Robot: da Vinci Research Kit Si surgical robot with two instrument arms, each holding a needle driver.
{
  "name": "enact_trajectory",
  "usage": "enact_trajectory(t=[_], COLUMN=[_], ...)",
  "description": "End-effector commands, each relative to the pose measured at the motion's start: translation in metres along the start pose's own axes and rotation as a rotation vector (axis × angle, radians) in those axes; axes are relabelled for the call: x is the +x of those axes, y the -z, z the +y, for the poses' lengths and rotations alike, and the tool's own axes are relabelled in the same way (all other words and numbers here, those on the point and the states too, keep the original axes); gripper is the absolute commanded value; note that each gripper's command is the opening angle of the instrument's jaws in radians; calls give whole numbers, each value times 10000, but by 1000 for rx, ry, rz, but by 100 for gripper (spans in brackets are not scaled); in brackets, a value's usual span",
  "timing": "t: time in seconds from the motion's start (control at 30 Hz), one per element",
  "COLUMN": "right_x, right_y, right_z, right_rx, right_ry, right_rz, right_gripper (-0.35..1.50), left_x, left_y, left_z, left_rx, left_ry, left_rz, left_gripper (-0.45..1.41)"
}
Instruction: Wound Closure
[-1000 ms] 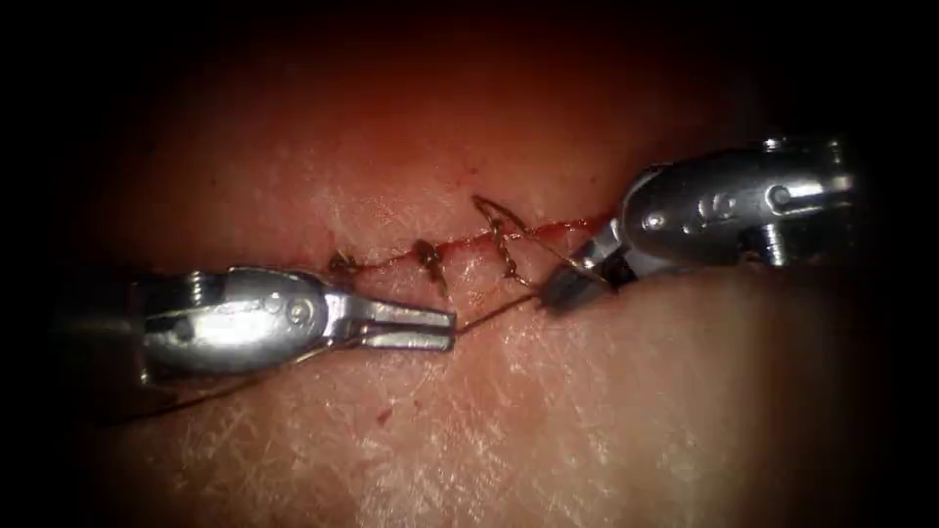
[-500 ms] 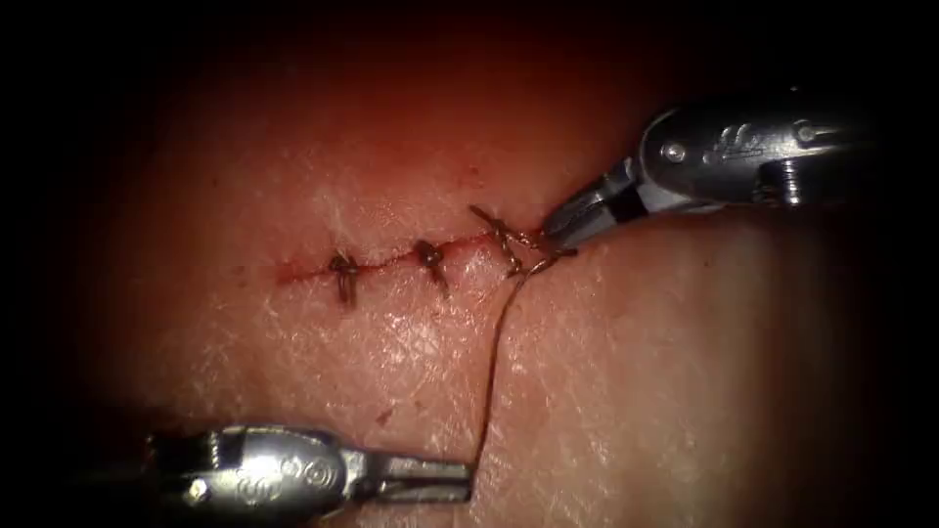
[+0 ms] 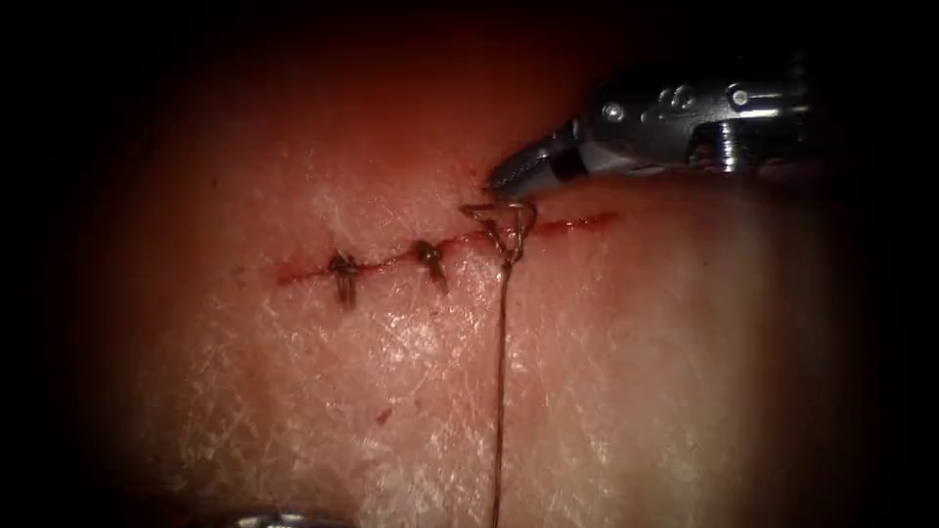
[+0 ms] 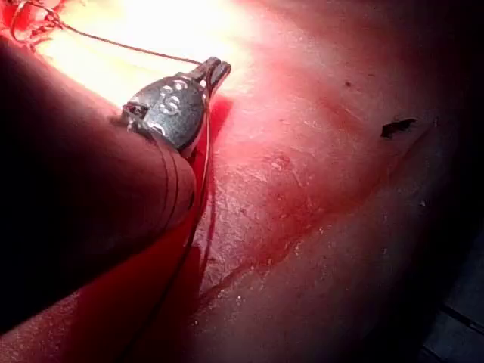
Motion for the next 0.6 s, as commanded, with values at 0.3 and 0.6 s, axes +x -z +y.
enact_trajectory(t=[0.3, 0.6], right_x=[-4, -6], right_y=[-4, -3], right_z=[19, 25], right_rx=[-90, -138], right_ry=[-9, -44], right_rz=[-39, -28], right_gripper=[-35, -35], left_x=[-17, -44], left_y=[-33, -61], left_z=[52, 101], left_rx=[-37, -75], left_ry=[20, 53], left_rz=[-1, -10], left_gripper=[-45, -45])
